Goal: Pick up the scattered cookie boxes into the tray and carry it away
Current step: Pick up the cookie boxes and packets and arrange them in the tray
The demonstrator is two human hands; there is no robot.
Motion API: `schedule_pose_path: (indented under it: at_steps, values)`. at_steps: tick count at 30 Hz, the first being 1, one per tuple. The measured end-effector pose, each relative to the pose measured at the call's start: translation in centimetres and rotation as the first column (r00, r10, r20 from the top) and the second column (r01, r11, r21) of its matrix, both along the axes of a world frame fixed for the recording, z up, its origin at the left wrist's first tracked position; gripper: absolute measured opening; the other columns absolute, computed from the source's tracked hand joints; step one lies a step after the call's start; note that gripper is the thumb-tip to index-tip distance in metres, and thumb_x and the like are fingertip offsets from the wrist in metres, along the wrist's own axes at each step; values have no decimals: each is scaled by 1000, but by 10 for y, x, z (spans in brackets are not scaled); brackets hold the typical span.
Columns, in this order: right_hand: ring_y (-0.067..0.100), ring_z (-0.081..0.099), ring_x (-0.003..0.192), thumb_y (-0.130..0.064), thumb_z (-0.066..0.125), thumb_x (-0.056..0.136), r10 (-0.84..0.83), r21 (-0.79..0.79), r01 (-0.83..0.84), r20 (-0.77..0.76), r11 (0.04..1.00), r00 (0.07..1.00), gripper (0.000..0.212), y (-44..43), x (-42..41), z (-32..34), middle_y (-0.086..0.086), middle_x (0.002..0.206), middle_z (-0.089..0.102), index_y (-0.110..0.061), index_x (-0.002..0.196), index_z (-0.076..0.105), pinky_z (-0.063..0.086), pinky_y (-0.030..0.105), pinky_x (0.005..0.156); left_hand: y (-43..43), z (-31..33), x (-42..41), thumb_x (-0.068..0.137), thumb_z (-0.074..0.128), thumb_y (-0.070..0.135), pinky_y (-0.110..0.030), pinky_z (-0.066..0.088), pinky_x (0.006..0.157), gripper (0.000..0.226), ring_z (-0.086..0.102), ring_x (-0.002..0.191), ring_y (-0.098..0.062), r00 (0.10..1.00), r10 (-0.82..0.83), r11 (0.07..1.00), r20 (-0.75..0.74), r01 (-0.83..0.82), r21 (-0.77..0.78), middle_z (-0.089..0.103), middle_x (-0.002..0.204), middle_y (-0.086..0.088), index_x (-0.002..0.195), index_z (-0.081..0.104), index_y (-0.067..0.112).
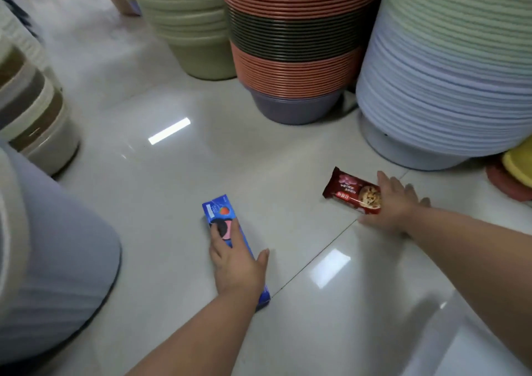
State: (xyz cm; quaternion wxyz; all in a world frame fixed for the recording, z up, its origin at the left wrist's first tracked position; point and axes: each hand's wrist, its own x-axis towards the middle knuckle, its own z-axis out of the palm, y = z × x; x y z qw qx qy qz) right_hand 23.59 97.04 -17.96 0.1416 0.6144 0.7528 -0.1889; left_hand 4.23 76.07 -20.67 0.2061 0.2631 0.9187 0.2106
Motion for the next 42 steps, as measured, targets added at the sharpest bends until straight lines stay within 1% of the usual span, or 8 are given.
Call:
schedule_pose_path:
  at_steps: [3, 7, 15, 25, 32, 35, 39, 42]
  values:
    - [35, 31, 134, -55, 67, 69, 26, -7, -26, 67, 1000, 997, 107, -10, -6, -5, 12, 147, 30, -25, 148, 1, 27, 53, 109, -5, 3, 12, 82, 64, 42, -36, 40, 101, 82, 14, 143, -21, 989, -149, 989, 22, 149, 13, -12, 156, 2, 147, 14, 37]
    - [35, 42, 122, -48, 70, 71, 8, -24, -9, -16, 1000, 1000, 85, -44, -24, -5, 19, 132, 40, -12, 137, 28, 36, 41, 103, -9, 6, 24, 84, 62, 42, -34, 43, 98, 78, 22, 142, -21, 968, -228, 973, 103, 226, 37, -15, 157, 1, 145, 14, 43]
    - [32, 51, 117, -41, 68, 74, -143, -163, 107, -228, 981, 963, 76, -113, -61, -6, 15, 130, 46, -6, 130, 31, 45, 39, 90, -4, 18, 37, 83, 66, 24, -17, 37, 92, 70, 50, 119, -13, 946, -272, 948, 177, 232, 217, 31, 142, 3, 144, 32, 31]
    - [28, 58, 105, -51, 64, 73, -203, 4, 231, -465, 973, 862, 70, -101, 35, 148, 7, 122, 49, -15, 123, 31, 48, 37, 81, 25, 160, 83, 83, 66, 25, -18, 36, 86, 68, 38, 107, 1, 880, -475, 831, -3, 450, 327, 29, 145, 5, 142, 33, 36]
    - [28, 56, 107, -56, 66, 71, -468, 17, 512, -379, 859, 798, 78, -170, 195, 217, 6, 123, 49, -17, 128, 30, 49, 41, 84, -3, 222, 214, 82, 67, 27, -12, 34, 88, 70, 37, 115, 2, 663, -746, 628, 70, 664, 406, 27, 144, 8, 141, 32, 39]
    - [30, 58, 102, -56, 69, 69, -634, -39, 657, -312, 753, 708, 77, -217, 250, 208, 8, 119, 52, -16, 125, 33, 50, 41, 81, -29, 204, 260, 82, 65, 29, -22, 40, 101, 70, 36, 134, -11, 542, -831, 548, 128, 756, 358, 18, 153, 4, 142, 30, 42]
    - [31, 59, 98, -52, 70, 70, -778, -115, 777, -230, 619, 585, 73, -273, 293, 182, 10, 115, 52, -12, 121, 37, 50, 43, 80, -57, 163, 300, 86, 59, 32, -26, 41, 104, 68, 34, 137, -16, 404, -885, 456, 231, 853, 254, 7, 156, 6, 142, 23, 46]
    - [27, 59, 99, -54, 68, 71, -792, -146, 780, -174, 608, 585, 73, -301, 308, 160, 7, 113, 50, -14, 122, 36, 50, 42, 82, -61, 135, 312, 89, 54, 33, -25, 39, 104, 67, 30, 140, -16, 355, -898, 409, 260, 892, 195, 0, 158, 9, 143, 18, 49]
